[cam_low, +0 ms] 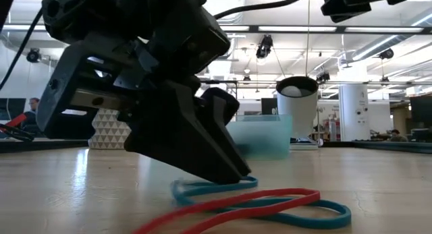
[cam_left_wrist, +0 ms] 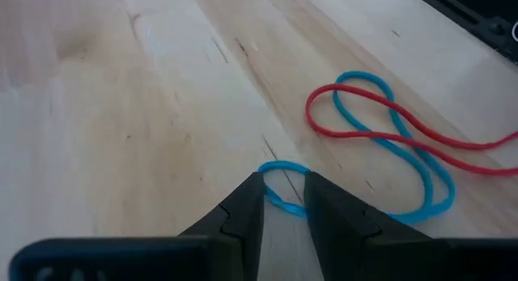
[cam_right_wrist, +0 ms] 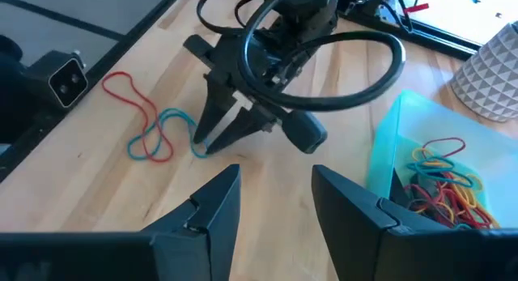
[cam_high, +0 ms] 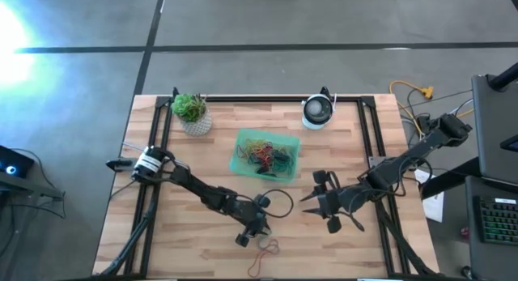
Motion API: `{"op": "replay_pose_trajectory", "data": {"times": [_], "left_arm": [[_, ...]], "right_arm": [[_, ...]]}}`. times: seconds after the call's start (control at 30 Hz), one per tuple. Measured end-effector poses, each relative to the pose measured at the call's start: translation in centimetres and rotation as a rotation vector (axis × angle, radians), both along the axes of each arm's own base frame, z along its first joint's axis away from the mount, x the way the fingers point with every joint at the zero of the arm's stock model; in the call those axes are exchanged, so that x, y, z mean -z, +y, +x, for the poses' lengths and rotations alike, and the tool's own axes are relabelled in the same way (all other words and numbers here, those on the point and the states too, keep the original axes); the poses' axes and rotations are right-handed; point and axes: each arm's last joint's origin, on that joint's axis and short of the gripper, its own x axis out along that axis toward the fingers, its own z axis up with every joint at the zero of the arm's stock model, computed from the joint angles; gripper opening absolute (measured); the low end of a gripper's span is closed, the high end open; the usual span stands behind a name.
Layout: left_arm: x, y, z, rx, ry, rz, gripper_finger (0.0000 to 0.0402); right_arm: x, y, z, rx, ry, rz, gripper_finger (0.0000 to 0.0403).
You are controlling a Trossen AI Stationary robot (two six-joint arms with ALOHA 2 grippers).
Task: Pick and place rubber bands into bin
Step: Put the blue rubber band into the green bin
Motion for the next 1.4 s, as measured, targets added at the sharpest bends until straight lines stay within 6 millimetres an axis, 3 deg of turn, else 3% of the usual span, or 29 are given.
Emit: {"op": "replay_pose_trajectory", "data": {"times": [0.47, 0.7, 0.87, 1.2, 1.4], "left_arm": [[0.1, 0.5, 1.0, -0.003, 0.014, -0.011, 0.0075], [0.2, 0.7, 0.9, -0.014, 0.041, 0.005, 0.0008], [0.2, 0.8, 0.9, -0.023, 0.037, 0.011, 0.0001], [-1.4, 1.5, 1.0, -0.138, -0.003, 0.095, 0.0000], [-3.8, 1.4, 0.8, -0.123, -0.079, 0.072, 0.0000]], "right_arm": [[-0.1, 0.0, 0.0, -0.002, -0.002, -0.001, 0.0135], [0.0, 0.0, 0.0, -0.001, -0.001, 0.001, 0.0128], [0.0, 0.0, 0.0, -0.001, -0.001, 0.001, 0.0123], [0.0, 0.0, 0.0, -0.001, 0.001, 0.000, 0.0118], [0.3, -0.1, -0.1, -0.001, 0.015, -0.009, 0.0112]]}}
